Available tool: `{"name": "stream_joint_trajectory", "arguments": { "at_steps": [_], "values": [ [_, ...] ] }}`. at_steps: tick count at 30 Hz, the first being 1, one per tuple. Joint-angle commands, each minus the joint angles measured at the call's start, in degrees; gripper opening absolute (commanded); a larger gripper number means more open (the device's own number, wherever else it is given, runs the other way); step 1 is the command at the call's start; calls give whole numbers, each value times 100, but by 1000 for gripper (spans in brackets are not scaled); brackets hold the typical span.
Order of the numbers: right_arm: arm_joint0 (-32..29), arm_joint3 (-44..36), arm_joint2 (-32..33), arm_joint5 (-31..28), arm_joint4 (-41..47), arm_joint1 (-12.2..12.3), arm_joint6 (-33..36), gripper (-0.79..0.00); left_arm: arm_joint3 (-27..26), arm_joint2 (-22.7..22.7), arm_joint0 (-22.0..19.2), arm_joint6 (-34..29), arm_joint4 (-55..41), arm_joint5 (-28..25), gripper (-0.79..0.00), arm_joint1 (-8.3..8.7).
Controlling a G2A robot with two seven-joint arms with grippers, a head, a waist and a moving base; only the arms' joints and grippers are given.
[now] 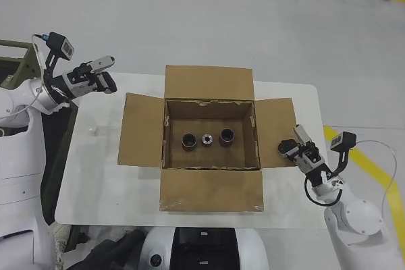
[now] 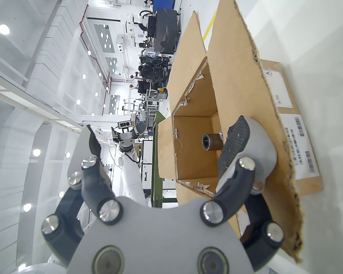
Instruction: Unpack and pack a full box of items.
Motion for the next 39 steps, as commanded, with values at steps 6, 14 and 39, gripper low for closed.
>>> {"name": "stream_joint_trajectory", "arguments": {
  "at_steps": [6,14,39],
  "values": [
    [168,114,-4,111,-239,-8,-100,0,22,6,-13,8,-6,1,0,3],
    [596,531,-149,502,-307,-37,-217,0,22,6,-13,8,-6,1,0,3],
    [1196,1082,-891,1091,-315,-116,416,0,22,6,-13,8,-6,1,0,3]
  ]
}}
